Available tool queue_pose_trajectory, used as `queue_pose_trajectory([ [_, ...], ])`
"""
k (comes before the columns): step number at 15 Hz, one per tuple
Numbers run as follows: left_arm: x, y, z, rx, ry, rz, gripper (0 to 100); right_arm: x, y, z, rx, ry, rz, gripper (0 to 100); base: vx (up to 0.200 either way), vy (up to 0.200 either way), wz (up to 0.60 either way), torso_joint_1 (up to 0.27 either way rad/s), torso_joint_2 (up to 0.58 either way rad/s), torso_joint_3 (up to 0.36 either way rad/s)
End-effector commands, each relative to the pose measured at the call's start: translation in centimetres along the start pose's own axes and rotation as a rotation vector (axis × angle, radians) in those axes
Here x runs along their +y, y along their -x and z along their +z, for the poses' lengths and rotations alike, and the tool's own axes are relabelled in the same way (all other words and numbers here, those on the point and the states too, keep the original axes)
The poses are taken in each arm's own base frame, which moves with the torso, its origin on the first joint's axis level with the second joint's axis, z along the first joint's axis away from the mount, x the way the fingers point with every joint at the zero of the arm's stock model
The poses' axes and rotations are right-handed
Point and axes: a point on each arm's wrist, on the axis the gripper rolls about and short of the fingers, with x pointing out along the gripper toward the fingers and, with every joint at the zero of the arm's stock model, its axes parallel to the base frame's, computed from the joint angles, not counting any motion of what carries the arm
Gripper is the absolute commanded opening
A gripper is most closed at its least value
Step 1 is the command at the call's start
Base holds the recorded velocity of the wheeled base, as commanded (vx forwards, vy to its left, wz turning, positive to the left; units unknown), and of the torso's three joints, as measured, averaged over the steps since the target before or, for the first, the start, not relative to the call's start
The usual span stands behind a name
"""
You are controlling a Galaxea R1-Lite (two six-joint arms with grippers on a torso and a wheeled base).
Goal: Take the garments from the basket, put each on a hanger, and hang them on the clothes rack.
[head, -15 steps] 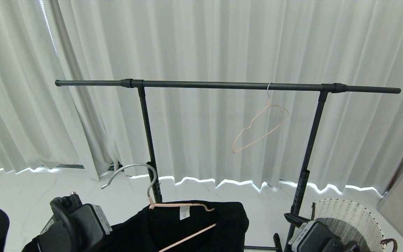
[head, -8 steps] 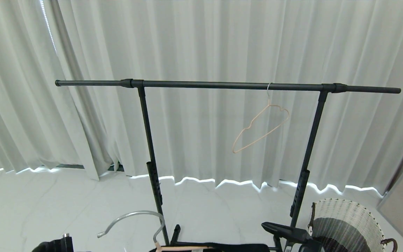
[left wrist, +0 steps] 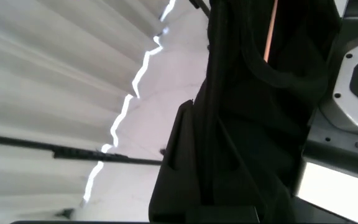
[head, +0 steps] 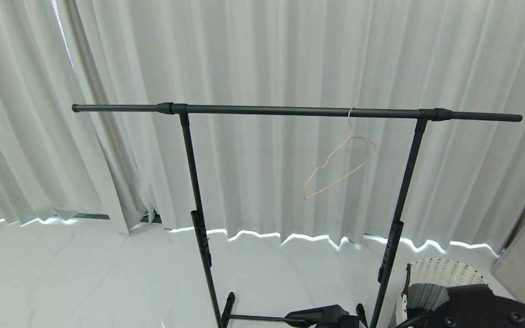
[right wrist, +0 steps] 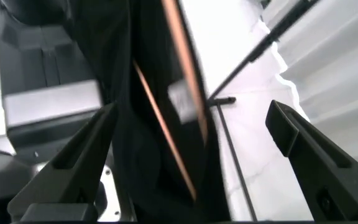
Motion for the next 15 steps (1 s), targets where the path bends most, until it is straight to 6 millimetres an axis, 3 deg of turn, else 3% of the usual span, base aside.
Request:
queue_pose_trajectory([
  [1, 0.04, 0.00, 0.17, -0.012, -0.004, 0.004, 0, 0.14, -1.44, 0.04, 0.023, 0.003, 0.005, 100, 0.000, 0.000, 0.00, 0.000, 0.00, 0.000],
  [6, 0.08, 0.04, 0.22, -0.016, -0.003, 0.006, 0, -0.07, -1.55, -0.37, 0.041, 0.001, -0.005, 100, 0.000, 0.000, 0.00, 0.000, 0.00, 0.000],
  [7, 0.08, 0.04, 0.22, -0.016, -0.003, 0.006, 0, -0.12, -1.55, -0.38, 0.042, 0.010, -0.007, 0, 0.000, 0.000, 0.00, 0.000, 0.00, 0.000],
  [15, 0.28, 0.07, 0.62, -0.053, 0.001, 0.024, 0, -0.36, -1.49, -0.33, 0.039, 0.024, -0.021, 0, 0.000, 0.000, 0.00, 0.000, 0.00, 0.000],
])
